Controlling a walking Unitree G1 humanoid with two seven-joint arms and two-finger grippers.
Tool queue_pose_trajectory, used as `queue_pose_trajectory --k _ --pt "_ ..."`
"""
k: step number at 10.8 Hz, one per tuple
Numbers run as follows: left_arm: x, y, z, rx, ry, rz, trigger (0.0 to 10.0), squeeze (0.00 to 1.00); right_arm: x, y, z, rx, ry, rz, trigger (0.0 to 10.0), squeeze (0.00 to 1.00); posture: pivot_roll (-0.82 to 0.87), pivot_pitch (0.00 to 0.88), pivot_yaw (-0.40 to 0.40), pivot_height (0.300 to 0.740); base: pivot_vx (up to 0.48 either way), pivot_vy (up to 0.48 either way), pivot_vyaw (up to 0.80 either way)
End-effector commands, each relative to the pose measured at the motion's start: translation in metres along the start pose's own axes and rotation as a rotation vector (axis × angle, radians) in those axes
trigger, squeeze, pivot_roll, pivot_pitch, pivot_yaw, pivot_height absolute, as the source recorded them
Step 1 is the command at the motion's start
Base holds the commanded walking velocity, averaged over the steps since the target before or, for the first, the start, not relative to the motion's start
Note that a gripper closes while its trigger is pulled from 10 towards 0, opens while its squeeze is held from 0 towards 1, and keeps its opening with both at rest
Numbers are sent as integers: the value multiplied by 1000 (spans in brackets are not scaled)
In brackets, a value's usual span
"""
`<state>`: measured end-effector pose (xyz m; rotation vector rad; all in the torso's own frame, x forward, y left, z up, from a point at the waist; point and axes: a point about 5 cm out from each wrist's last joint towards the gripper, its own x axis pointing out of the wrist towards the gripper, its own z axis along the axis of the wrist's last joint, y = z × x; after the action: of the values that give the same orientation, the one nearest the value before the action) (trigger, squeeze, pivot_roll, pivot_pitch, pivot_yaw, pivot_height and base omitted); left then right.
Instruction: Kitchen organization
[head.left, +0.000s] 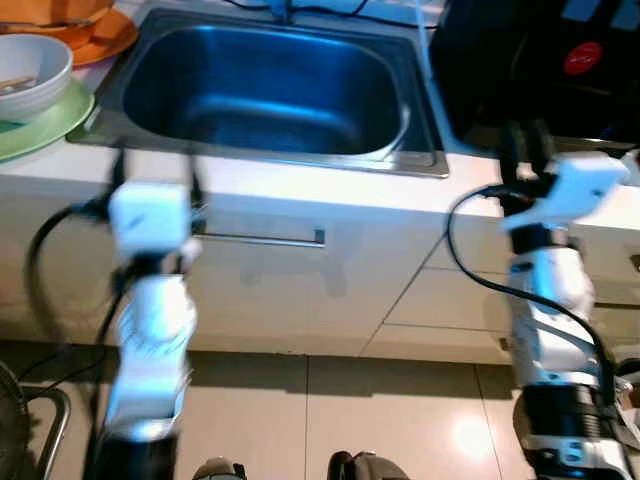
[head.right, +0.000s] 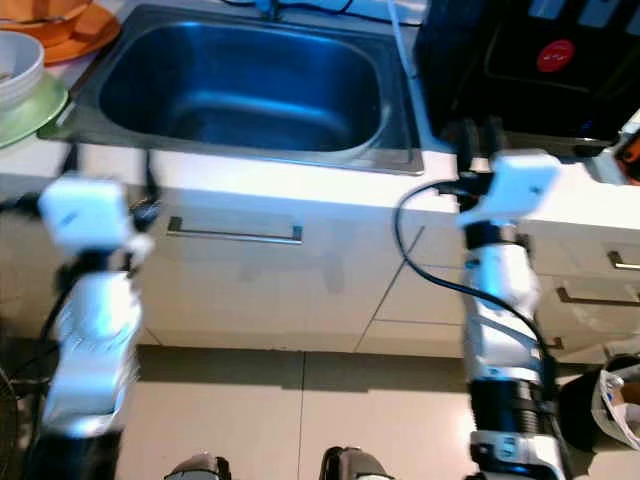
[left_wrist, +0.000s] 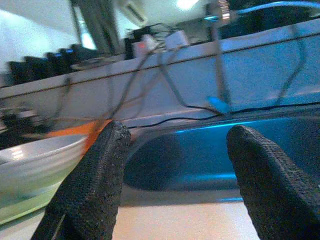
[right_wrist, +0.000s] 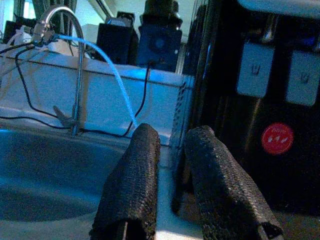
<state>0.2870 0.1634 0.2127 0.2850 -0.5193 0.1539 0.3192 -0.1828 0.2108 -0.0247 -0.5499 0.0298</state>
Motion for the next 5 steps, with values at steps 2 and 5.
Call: queue_pose_trajectory --k 2,5 --pt "17 -19 -1 -50 9 -81 10000 0 6 19 -15 60 76 60 10000 0 57 97 -92 740 0 0 0" --pt "51 -48 -5 -142 49 -190 10000 0 17 54 -37 122 208 138 10000 0 41 78 -65 740 0 0 0"
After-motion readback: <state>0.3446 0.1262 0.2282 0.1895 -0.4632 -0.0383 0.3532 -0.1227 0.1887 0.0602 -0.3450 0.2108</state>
